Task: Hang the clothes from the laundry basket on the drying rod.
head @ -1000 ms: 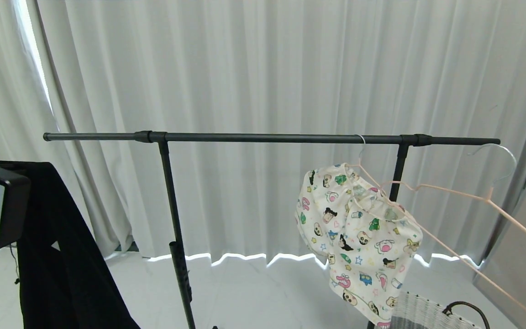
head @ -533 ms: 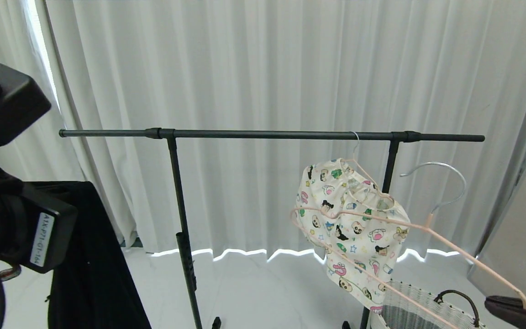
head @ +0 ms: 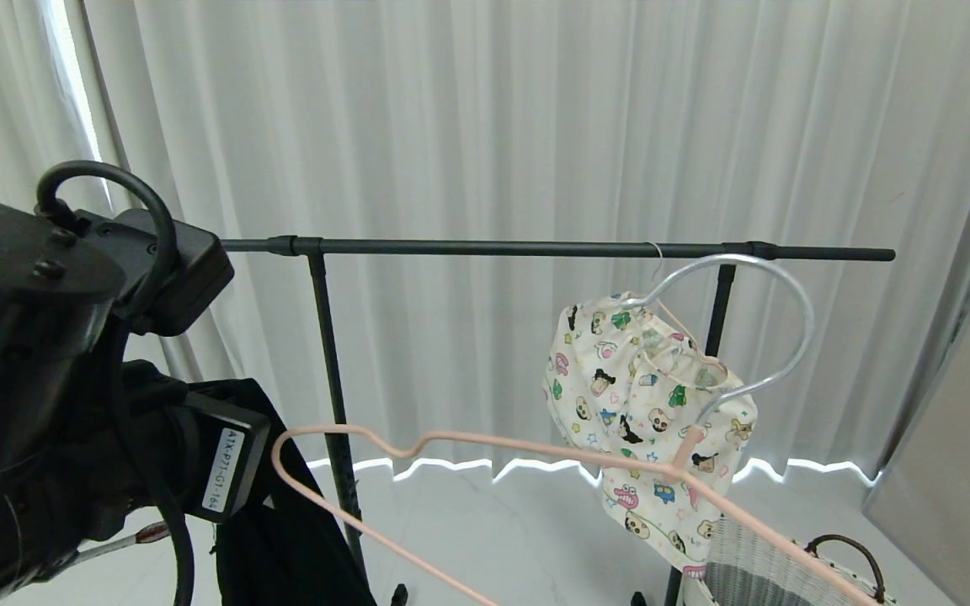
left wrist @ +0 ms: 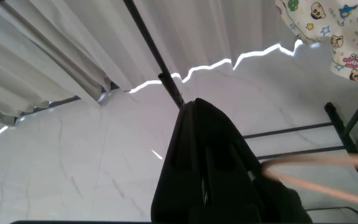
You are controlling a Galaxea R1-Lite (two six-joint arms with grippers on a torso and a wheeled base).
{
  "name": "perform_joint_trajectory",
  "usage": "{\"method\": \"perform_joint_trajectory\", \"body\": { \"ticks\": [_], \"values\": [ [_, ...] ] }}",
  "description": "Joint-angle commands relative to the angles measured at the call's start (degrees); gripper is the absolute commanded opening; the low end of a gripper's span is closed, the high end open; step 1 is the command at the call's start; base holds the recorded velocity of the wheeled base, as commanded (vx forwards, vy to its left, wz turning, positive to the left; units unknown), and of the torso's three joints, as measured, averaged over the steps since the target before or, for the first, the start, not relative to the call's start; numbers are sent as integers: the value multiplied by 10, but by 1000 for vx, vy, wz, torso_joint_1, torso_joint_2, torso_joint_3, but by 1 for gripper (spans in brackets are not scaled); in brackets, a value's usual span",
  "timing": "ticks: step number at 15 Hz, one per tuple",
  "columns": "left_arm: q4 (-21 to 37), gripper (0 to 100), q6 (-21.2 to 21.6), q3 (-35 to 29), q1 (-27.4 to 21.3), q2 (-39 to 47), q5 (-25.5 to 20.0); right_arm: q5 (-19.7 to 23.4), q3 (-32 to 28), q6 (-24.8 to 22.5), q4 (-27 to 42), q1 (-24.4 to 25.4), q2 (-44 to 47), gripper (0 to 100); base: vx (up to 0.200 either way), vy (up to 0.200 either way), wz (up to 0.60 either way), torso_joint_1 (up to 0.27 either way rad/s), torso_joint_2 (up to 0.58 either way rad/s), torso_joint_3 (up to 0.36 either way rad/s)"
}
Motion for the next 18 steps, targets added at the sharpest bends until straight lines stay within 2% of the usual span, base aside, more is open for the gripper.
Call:
{"method": "perform_joint_trajectory", "body": {
  "ticks": [1, 8, 13, 17, 18],
  "values": [
    [0, 0, -1, 0, 1, 10, 1, 1, -1, 0, -6, 5, 37, 0, 0, 0, 0, 0, 0, 0],
    [0, 0, -1, -1, -2, 8, 9, -1, -4, 0, -22, 4, 55, 0, 0, 0, 0, 0, 0, 0],
    [-1, 0, -2, -14, -41, 5, 8, 1, -37, 0, -88, 6, 149, 0, 0, 0, 0, 0, 0, 0],
    [-1, 0, -2, -49, -94, 4, 8, 1, -38, 1, -115, 19, 192, 0, 0, 0, 0, 0, 0, 0],
    [-1, 0, -2, -67, -124, 7, 7, 0, -38, 3, -128, 32, 211, 0, 0, 0, 0, 0, 0, 0]
  ]
}}
